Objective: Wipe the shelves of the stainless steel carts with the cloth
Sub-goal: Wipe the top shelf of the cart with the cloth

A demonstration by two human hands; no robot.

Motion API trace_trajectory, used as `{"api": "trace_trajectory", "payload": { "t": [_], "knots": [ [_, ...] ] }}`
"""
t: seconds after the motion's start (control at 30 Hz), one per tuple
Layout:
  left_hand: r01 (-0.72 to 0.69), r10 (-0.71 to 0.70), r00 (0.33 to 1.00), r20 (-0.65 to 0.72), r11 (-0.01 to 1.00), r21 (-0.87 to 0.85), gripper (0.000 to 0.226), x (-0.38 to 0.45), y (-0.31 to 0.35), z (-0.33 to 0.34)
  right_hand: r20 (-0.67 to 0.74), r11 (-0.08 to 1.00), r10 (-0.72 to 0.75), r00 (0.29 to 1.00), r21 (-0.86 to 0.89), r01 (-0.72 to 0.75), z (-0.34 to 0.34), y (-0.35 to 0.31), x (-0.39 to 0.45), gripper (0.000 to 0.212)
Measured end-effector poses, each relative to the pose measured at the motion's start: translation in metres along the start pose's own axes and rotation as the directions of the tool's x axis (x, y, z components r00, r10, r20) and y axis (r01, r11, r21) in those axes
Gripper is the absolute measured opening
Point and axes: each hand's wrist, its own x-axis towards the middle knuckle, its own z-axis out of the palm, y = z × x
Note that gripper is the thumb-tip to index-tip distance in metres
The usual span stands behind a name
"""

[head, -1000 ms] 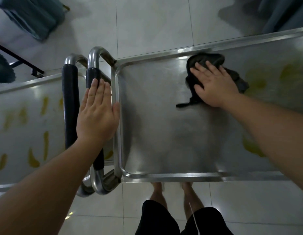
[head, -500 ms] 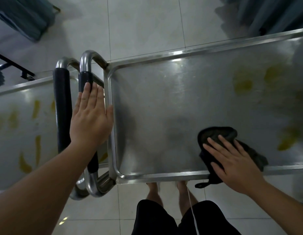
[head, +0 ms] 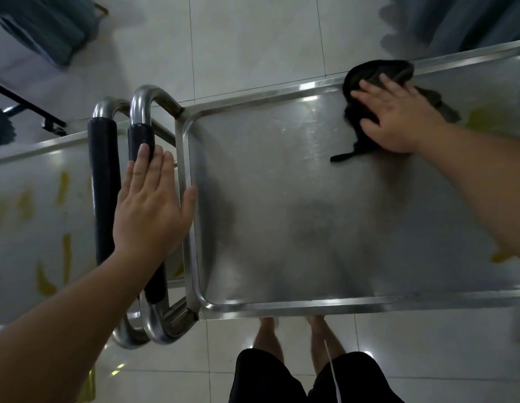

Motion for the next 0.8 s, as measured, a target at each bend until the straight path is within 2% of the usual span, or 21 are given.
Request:
{"api": "trace_trajectory", "payload": {
  "t": [0.23,0.33,0.43,0.53,0.6,0.73,0.8],
  "knots": [
    [0.012,-0.012,1.000,-0.006,0.999,-0.035,0.076,0.002,0.000,0.000,-0.059,0.999,0.028,0.998,0.022,-0.026,0.011,-0.013,-0.031,0.074],
    [0.005,-0.004,1.000,0.002,0.999,-0.032,0.076,0.001,0.001,0.000,-0.144,1.000,0.008,0.989,-0.003,-0.009,0.043,-0.021,-0.093,0.070],
    [0.004,-0.003,1.000,0.012,0.999,-0.045,0.075,0.000,0.002,-0.002,-0.095,1.000,0.028,0.995,0.000,-0.028,0.083,-0.026,-0.174,0.067],
    [0.002,-0.001,1.000,0.012,0.996,-0.088,0.075,-0.001,0.003,-0.003,-0.073,0.994,0.105,0.992,0.004,-0.105,0.130,-0.034,-0.259,0.065],
    [-0.003,0.005,1.000,0.015,0.995,-0.100,0.075,-0.001,0.002,-0.002,-0.087,0.978,0.208,0.974,0.021,-0.207,0.153,-0.047,-0.293,0.067],
    [-0.017,0.019,1.000,0.016,0.993,-0.114,0.073,-0.001,0.000,-0.002,-0.112,0.895,0.445,0.888,0.093,-0.437,0.162,-0.113,-0.273,0.069],
    [-0.018,0.019,1.000,0.009,0.993,-0.120,0.073,0.000,0.000,-0.003,-0.139,0.895,0.444,0.885,0.119,-0.430,0.164,-0.167,-0.251,0.069]
  ]
}}
